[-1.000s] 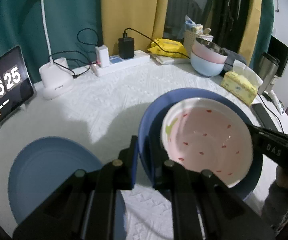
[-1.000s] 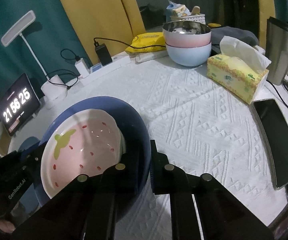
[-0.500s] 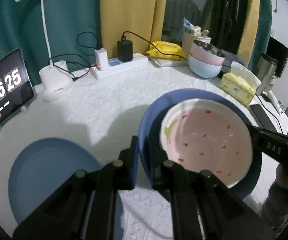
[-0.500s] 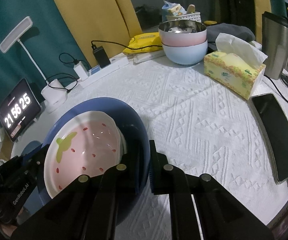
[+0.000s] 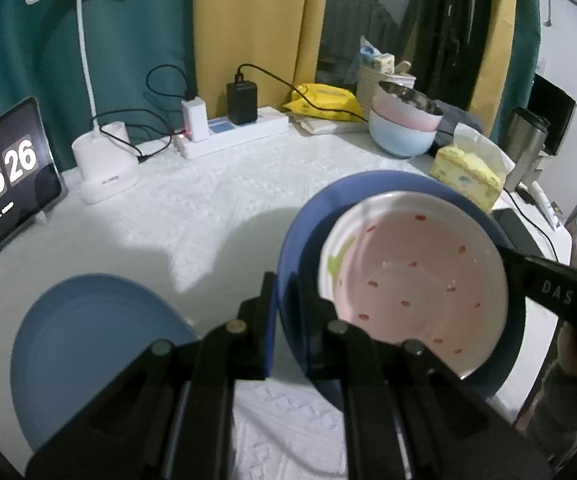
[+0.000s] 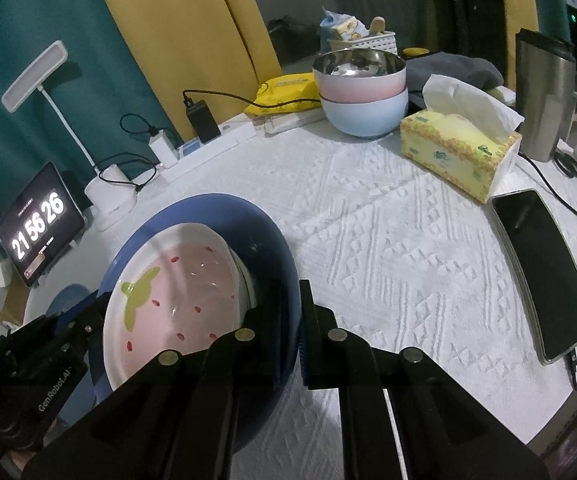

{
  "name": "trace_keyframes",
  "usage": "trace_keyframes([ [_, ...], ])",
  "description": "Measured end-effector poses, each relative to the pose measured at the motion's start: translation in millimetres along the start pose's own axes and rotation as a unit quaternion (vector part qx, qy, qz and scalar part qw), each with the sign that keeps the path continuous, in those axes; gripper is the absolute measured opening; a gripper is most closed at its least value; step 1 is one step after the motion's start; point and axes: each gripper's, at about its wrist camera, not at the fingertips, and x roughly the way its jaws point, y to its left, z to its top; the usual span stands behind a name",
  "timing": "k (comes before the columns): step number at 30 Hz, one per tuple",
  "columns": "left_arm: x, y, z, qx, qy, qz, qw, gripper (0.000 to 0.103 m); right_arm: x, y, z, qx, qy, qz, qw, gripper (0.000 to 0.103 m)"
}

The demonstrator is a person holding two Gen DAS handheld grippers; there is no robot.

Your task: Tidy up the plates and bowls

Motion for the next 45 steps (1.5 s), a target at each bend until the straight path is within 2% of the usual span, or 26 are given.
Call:
trace_keyframes([
  [23,-30,7,5,-0.006,-0.030,-0.007,0.9995,0.008,-22,9,7,0.007,-0.020,0.018,1.000,0.008],
  [45,-70,50,4,-0.033,-0.061,0.010,0.9975,0.008,-32,57,12,-0.019,-0.029,0.042,0.999,0.008],
])
